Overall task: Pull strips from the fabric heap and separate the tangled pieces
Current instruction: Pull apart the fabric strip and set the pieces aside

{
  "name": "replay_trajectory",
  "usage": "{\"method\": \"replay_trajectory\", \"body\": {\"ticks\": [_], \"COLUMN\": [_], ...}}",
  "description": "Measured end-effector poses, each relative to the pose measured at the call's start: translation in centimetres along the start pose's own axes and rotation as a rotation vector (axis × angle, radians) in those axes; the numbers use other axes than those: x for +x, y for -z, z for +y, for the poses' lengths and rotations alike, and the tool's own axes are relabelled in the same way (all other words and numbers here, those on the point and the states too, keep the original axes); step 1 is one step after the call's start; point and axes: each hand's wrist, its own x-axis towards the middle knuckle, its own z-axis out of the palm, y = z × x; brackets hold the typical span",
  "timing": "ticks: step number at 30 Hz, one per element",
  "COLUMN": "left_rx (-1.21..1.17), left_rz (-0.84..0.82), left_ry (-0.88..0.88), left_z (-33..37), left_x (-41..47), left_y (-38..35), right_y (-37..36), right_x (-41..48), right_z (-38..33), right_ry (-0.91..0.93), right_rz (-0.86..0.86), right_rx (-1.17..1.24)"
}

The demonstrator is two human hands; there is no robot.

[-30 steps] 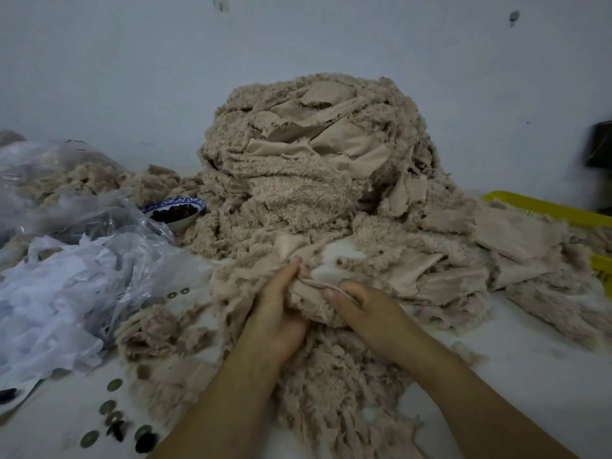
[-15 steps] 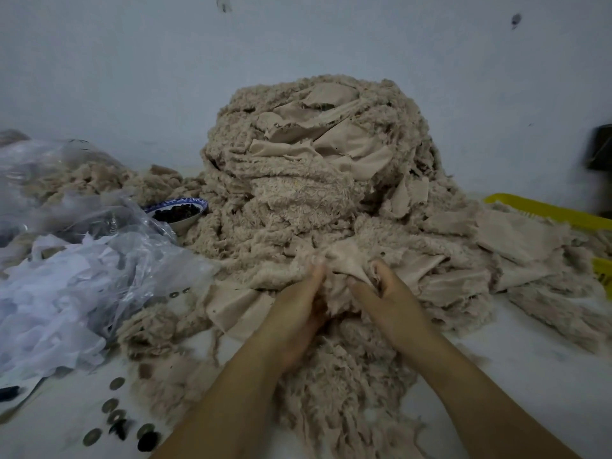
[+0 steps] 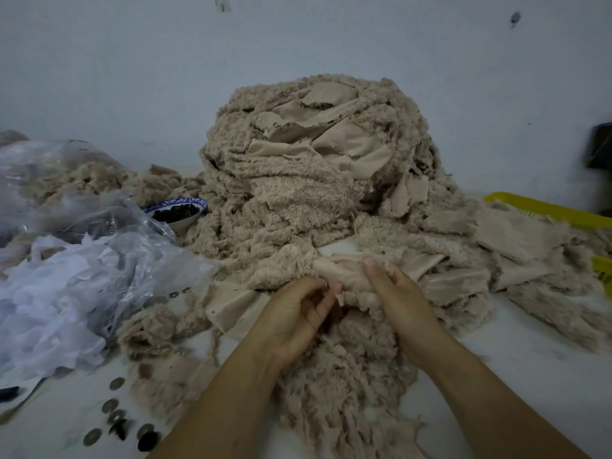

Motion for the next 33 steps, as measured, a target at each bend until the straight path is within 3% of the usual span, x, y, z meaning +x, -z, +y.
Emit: {"method": "replay_trajectory", "body": {"ticks": [6, 13, 21, 24, 28, 33], "left_rx": [0.139, -0.112, -0.179, -0.098, 0.06, 0.306], "left_rz": [-0.036, 0.008, -0.066, -0.082, -0.019, -0.001], "left_ry": [0.015, -0.036, -0.009, -0.006, 0.013, -0.01], "left_z": [-0.3, 0.4, 0.6, 0.4, -0.2, -1.2], "left_x": [-0.1, 0.0, -0.4, -0.4, -0.5, -0.9], "left_y": [-0.2, -0.2, -0.4, -0.2, -0.3, -0.4], "right_y": [-0.5, -0.4, -0.4, 0.2, 0.3, -0.3], "right_x": [0.1, 0.5, 0.3, 0.6, 0.5, 0.1], "right_z": [0.7, 0.7, 0.4, 1.0, 0.8, 0.3], "right_ry": [0.018, 0.036, 0.091, 0.024, -0.132, 0.016], "right_rz": [-0.034, 0.039, 0.016, 0.042, 0.01, -0.025], "right_rx": [-0.016, -0.09, -0.174, -0.144, 0.133, 0.07]}}
